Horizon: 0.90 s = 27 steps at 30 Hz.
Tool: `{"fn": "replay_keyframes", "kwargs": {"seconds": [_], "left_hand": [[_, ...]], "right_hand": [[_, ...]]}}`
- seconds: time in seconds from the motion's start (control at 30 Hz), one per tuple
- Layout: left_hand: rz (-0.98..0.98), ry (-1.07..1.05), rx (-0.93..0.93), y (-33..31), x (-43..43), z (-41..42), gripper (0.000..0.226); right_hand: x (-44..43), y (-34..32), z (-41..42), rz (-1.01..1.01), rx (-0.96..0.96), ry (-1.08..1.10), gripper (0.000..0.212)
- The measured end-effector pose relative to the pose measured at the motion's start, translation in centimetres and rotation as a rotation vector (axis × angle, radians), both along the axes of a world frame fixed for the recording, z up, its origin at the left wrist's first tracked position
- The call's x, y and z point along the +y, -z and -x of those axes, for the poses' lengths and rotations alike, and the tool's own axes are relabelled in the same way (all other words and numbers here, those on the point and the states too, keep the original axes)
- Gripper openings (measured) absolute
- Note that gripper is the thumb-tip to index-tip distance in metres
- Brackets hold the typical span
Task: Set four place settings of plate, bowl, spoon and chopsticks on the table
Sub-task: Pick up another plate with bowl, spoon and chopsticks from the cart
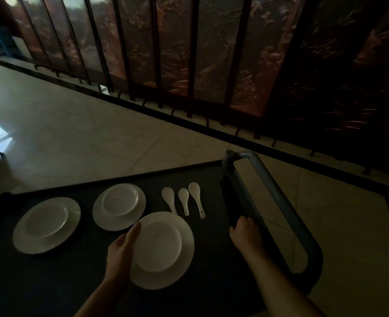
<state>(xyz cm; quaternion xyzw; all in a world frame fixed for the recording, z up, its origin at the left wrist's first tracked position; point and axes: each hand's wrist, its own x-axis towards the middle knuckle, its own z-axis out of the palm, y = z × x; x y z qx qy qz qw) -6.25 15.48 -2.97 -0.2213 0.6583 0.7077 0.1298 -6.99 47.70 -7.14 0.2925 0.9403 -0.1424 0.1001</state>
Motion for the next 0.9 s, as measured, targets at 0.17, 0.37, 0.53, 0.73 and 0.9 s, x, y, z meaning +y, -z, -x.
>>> {"fn": "replay_keyframes", "kwargs": {"seconds": [0.17, 0.37, 0.53, 0.73, 0.9], "left_hand": [[-0.011, -0.024, -0.034, -0.2, -1.3, 0.0, 0.058], [-0.001, -0.031, -0.033, -0.1, -2.8, -0.2, 0.055], [0.009, -0.031, -0.063, 0.0, -3.3, -0.3, 0.056], [-0.026, -0.037, -0.122, -0.2, -3.8, -0.3, 0.057], [-0.015, -0.079, -0.138, 0.3, -4.8, -0.4, 0.058]], "right_hand": [[0.0, -0.7, 1.2, -0.060, -0.099, -0.052, 0.022], [0.0, -0.8, 1.9, 0.040, -0.080, 0.018, 0.028], [-0.3, -0.7, 2.8, 0.380, -0.126, 0.194, 0.036], [-1.2, 0.1, 3.4, 0.560, -0.086, 0.378, 0.037], [-3.2, 0.4, 5.2, 0.525, 0.001, 0.327, 0.044]]}}
